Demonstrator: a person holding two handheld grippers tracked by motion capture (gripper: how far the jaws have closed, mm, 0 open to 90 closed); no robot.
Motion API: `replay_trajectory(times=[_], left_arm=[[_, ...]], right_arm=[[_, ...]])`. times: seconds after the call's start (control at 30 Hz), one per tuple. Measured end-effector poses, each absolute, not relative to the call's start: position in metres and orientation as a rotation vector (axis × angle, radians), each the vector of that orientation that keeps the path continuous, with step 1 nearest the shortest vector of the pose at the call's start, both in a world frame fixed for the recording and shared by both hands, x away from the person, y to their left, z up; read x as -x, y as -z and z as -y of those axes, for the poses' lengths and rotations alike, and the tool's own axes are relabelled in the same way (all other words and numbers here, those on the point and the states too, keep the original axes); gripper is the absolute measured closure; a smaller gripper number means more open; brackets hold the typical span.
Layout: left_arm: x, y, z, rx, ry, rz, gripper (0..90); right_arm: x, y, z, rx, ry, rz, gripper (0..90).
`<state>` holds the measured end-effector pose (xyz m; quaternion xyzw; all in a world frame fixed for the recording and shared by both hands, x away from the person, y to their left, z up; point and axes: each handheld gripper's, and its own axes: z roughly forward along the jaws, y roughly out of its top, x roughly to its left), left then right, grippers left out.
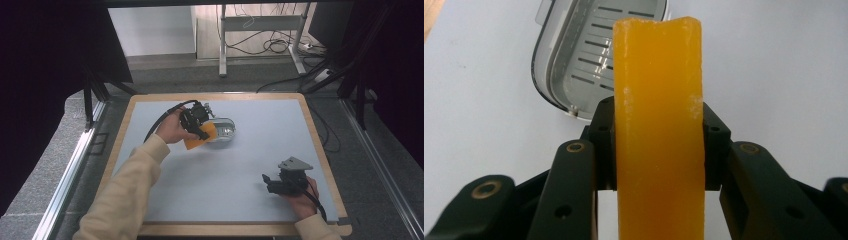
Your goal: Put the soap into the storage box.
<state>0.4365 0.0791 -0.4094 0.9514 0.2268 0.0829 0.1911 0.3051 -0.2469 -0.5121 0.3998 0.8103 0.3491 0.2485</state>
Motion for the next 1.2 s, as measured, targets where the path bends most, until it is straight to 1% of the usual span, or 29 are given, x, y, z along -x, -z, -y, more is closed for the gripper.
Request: replay_trajectory(times=[0.37,0.53,0.7,1.2], left_arm=[[-0.447,0.408,-0.073,-2.671,-0.231,-0.591,61.6],[-0.455,0.404,-0.068,-2.663,-0.198,-0.568,61.6],[-0.462,0.403,-0.064,-2.668,-0.21,-0.551,61.6],[-0.484,0.411,-0.055,-2.665,-0.181,-0.52,61.6]], right_arm=[[-0.305,0.512,0.247,-1.087,-0.954,-2.208,15.1],[-0.306,0.512,0.247,-1.088,-0.957,-2.207,15.1],[-0.305,0.511,0.248,-1.092,-0.958,-2.204,15.1],[-0.305,0.511,0.249,-1.096,-0.958,-2.204,15.2]])
